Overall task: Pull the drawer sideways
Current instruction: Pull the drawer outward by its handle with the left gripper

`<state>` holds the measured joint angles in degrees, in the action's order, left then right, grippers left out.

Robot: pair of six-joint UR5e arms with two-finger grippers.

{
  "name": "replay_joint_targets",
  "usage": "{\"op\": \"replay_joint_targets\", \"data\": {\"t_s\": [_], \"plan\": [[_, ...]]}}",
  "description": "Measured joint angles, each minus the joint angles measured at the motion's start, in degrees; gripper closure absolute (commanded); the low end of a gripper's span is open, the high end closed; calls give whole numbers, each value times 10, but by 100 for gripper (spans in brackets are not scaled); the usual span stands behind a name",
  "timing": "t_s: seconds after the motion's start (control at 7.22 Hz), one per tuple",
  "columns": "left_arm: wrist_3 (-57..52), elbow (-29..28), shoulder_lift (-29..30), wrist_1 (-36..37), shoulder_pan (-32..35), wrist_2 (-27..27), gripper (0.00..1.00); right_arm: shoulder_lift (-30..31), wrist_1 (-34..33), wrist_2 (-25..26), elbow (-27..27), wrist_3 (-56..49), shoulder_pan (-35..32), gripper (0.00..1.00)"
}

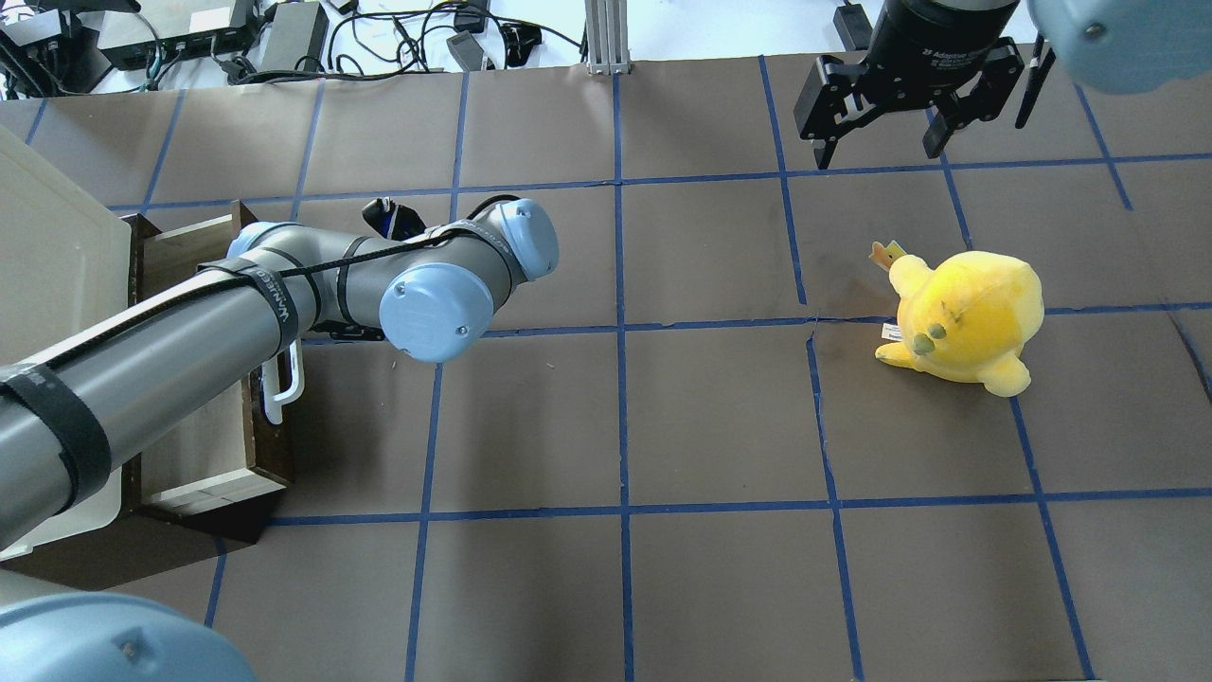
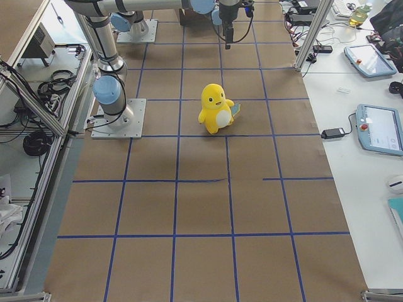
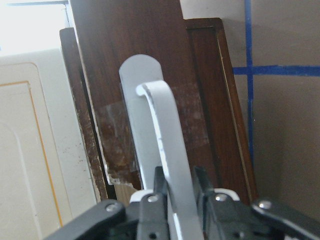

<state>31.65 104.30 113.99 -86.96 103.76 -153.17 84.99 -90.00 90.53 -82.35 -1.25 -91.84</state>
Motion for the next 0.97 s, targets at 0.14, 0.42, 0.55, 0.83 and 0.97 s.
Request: {"op": "replay_joint_targets", "data": {"t_s": [0.14, 0.42, 0.55, 0.83, 0.97], "plan": [[-1, 0, 0, 0, 1, 0, 76, 0, 0, 0, 0, 0, 0, 0], [-1, 0, 0, 0, 4, -1, 76, 0, 0, 0, 0, 0, 0, 0], [-2, 0, 0, 1, 7, -1, 75, 0, 0, 0, 0, 0, 0, 0], [-1, 0, -1, 0, 10, -1, 21, 0, 0, 0, 0, 0, 0, 0], [0, 3, -2, -4, 10, -1, 3, 0, 0, 0, 0, 0, 0, 0]]}}
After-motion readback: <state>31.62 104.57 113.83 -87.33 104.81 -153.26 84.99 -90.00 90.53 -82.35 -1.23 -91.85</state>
